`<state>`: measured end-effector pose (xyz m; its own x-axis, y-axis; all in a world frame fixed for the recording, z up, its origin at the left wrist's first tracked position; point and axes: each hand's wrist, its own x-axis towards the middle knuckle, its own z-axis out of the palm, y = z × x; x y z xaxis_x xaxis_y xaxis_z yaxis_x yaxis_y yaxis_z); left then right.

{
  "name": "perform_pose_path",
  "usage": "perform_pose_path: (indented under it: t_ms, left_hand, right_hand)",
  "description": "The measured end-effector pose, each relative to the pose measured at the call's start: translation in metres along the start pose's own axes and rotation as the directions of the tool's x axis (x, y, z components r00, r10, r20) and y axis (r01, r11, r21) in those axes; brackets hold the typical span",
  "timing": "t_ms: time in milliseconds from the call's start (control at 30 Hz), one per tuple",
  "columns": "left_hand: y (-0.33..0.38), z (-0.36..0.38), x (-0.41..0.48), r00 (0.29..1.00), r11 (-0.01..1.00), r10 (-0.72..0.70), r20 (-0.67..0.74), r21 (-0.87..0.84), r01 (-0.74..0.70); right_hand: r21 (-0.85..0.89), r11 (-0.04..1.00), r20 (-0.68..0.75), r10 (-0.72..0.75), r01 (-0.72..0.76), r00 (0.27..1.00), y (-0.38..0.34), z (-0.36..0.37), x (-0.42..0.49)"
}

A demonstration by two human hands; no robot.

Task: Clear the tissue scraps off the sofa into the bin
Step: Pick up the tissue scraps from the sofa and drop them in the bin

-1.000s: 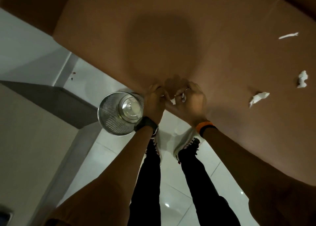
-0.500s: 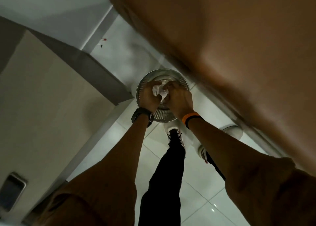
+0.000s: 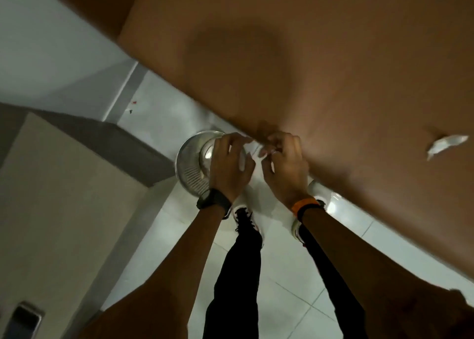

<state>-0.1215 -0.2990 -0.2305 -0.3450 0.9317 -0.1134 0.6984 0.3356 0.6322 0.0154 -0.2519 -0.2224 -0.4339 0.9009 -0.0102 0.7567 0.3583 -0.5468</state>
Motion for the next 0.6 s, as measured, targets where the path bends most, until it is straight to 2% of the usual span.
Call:
perform_pose_path:
  t_ms: [133, 267, 400, 600]
  left_hand:
    - [0.081, 0.036, 0.033, 0.960, 0.960, 0.279, 0.035, -0.038, -0.277]
    - [0.166, 0.098, 0.067, 0.856, 0.870, 0.493, 0.155, -0.084, -0.486]
    - [0.242, 0.159, 0.100, 0.786, 0.817, 0.572, 0.235, -0.079, -0.571]
    - [0.330, 0.221, 0.165, 0.746, 0.801, 0.565, 0.352, -0.018, -0.598]
  right_hand:
    - [-0.095, 0.982, -0.135, 0.148, -0.162, 0.980, 0.078, -0.072, -0.006]
    - [-0.102, 0.928, -0.345, 0.304, -0.357, 0.888, 0.156, -0.137, -0.017]
    - [-0.132, 0.824, -0.313, 0.492, -0.551, 0.812, 0.217, -0.168, -0.029]
    - [0.026, 0.907, -0.231, 0.414, -0.419, 0.881, 0.272, -0.184, -0.035]
